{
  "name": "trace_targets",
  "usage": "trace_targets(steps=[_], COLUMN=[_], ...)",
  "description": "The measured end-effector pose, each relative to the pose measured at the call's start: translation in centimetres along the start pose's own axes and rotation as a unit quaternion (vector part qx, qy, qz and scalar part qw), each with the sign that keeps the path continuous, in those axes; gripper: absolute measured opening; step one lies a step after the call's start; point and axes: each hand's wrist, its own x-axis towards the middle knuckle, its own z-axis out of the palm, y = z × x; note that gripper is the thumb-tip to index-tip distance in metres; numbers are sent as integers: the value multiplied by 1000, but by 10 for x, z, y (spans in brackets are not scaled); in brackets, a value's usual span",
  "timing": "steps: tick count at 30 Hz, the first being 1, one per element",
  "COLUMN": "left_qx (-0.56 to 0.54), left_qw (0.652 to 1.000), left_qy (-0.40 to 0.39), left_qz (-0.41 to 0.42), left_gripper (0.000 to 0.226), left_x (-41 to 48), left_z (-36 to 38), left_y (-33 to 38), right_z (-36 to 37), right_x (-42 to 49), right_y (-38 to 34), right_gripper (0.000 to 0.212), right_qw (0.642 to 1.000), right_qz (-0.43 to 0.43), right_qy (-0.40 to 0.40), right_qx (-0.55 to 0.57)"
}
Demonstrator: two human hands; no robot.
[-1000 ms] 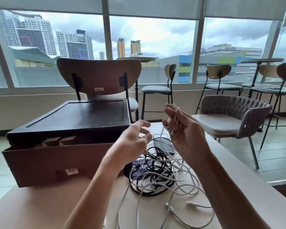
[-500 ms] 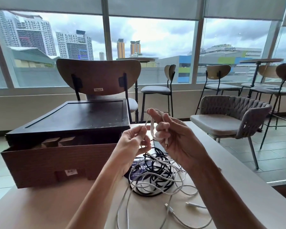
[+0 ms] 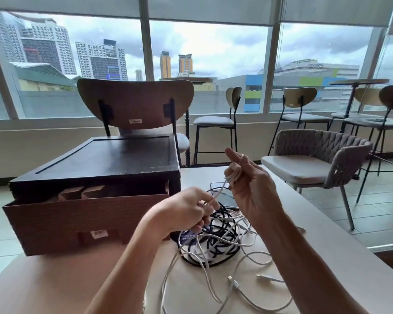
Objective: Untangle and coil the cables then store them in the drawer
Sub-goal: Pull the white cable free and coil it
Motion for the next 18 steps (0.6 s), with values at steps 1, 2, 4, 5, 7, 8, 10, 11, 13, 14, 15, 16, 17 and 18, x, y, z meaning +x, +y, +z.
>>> trace_targets(steps=[1,2,4,5,7,8,10,11,13,14,15,16,17,18], left_qx=[29,59,134,180,252,268,264,256,239,227,209,189,174,167], left_qw=[999,998,989,981,967,963,961,960,949,944,940,938,934,927], left_qy=[-13,-26,-47,-49,-28,-7,56,91,156,181,200,215,231,251], left_qz=[-10,-21,-43,-45,-18,5,51,75,131,158,180,198,211,223], left_gripper=[21,20,20,22,26,26,23,21,20,21,21,21,19,17], left_x=[-3,-6,-13,-17,-22,-24,-28,-30,-34,-36,-37,-38,-38,-38], left_z=[-3,-6,-12,-16,-23,-27,-35,-40,-51,-55,-58,-60,-61,-60], left_y=[1,2,2,2,3,5,12,14,16,15,15,15,15,16], right_z=[-1,-1,-4,-6,-9,-12,-14,-14,-12,-11,-9,-7,-5,-2], right_x=[0,-1,-4,-4,-2,-2,-2,-2,-5,-6,-6,-8,-9,-10], right_y=[3,5,6,5,2,2,0,0,1,2,4,7,9,12], right_gripper=[28,20,23,25,29,30,31,31,28,27,26,27,27,26], right_qw=[999,992,942,899,831,815,802,803,809,810,809,807,807,810], right_qz=[-23,-52,-130,-167,-197,-195,-174,-155,-119,-103,-85,-67,-49,-31], right_qy=[8,16,33,35,19,6,-23,-39,-74,-93,-111,-129,-151,-175], right_qx=[-46,-111,-307,-404,-520,-546,-571,-574,-570,-570,-571,-573,-570,-558])
